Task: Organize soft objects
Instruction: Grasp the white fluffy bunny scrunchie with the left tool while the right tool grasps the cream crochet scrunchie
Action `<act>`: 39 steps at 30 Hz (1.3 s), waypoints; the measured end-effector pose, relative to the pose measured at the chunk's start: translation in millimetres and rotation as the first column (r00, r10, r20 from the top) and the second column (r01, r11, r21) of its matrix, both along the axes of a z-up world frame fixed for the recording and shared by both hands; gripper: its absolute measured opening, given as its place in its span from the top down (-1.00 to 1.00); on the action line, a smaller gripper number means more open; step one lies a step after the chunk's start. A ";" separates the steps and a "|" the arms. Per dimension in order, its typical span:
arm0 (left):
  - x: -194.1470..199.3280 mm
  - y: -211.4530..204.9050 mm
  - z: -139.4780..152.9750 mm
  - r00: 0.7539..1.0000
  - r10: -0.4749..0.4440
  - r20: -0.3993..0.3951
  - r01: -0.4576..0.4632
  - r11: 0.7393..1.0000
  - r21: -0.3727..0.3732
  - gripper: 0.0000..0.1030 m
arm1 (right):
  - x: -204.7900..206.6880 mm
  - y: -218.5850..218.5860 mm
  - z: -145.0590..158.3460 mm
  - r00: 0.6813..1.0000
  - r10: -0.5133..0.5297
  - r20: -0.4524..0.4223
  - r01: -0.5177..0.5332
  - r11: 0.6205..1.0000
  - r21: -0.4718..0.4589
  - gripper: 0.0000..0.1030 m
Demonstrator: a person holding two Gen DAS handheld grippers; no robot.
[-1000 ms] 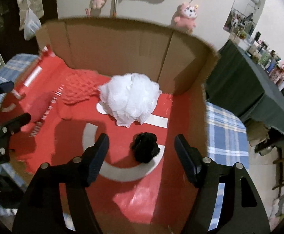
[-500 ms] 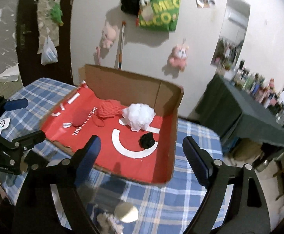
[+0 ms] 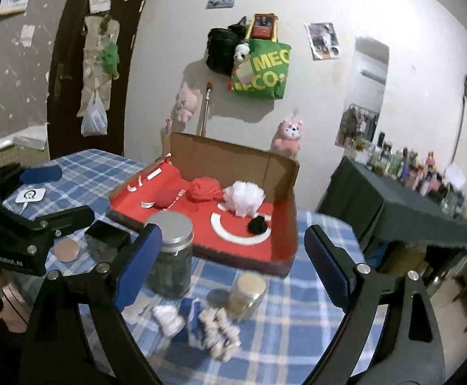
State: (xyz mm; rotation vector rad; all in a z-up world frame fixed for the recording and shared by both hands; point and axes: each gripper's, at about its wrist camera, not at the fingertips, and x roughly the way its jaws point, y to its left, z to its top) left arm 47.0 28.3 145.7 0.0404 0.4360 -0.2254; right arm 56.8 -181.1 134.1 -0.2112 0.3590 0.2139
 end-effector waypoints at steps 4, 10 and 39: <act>-8.8 2.5 -22.0 1.000 0.021 -0.023 -0.021 1.000 -0.013 -1.00 | -7.5 -4.9 -24.1 0.999 -0.006 -0.032 0.008 0.999 0.043 -0.77; -12.7 3.2 -56.2 0.996 0.032 -0.085 -0.032 0.999 -0.006 -1.00 | -13.0 -6.1 -63.4 0.997 -0.034 -0.067 0.037 0.998 0.045 -0.77; 22.5 12.6 -117.7 0.952 0.084 -0.293 -0.064 0.995 0.078 -0.77 | 34.3 -41.4 -144.1 0.940 -0.064 -0.336 0.106 0.988 0.109 -0.76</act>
